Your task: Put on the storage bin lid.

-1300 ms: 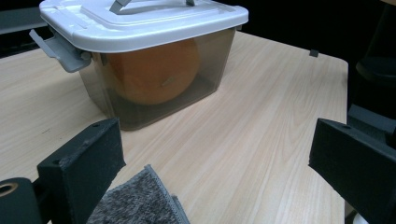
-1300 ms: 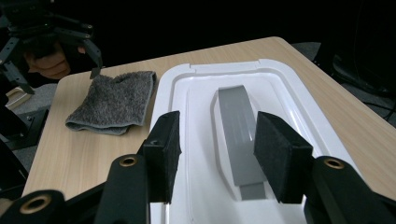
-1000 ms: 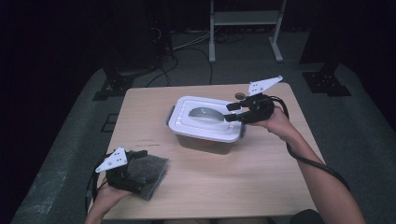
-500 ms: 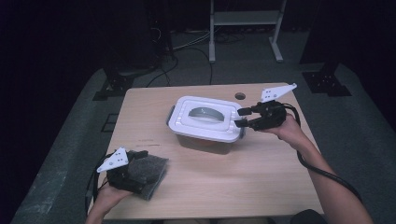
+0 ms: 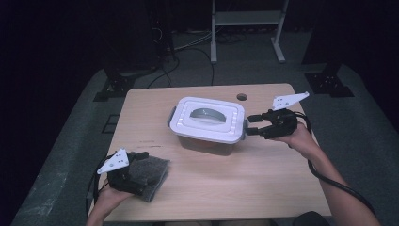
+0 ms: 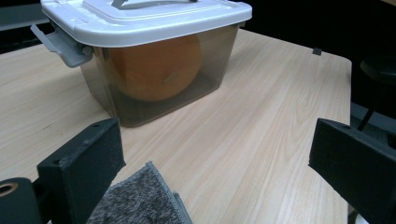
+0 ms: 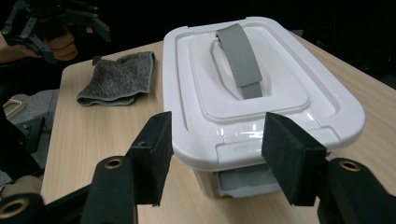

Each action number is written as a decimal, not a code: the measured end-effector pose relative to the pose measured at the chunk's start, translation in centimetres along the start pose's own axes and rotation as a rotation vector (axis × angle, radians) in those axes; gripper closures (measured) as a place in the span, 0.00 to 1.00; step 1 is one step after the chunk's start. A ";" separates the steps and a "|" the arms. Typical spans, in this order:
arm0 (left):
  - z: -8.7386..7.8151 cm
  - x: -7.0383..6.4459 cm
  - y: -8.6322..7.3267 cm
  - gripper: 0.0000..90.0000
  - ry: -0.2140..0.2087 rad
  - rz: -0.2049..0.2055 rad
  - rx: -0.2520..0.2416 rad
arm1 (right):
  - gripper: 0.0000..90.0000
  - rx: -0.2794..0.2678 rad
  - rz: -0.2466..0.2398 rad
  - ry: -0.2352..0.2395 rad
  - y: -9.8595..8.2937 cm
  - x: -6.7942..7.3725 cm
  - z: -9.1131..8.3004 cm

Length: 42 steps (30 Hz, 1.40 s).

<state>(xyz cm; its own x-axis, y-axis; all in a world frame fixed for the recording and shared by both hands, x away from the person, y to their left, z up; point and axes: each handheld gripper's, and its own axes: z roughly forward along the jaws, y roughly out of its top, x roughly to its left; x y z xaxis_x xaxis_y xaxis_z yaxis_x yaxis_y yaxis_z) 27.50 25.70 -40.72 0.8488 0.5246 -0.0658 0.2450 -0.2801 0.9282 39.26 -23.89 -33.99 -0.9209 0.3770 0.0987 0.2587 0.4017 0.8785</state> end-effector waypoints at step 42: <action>0.5 0.0 -0.2 0.03 -0.013 -0.002 0.012 | 0.39 -0.013 0.155 -0.056 -9.3 0.9 -3.0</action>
<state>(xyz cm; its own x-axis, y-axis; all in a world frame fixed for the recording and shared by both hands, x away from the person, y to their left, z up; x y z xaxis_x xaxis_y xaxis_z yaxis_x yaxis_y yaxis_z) 27.64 25.35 -41.05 0.8546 0.5143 -0.0724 0.2520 -0.2887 0.9237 35.11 -29.80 -40.67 -0.8527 0.4793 0.2077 0.3920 0.3243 0.8609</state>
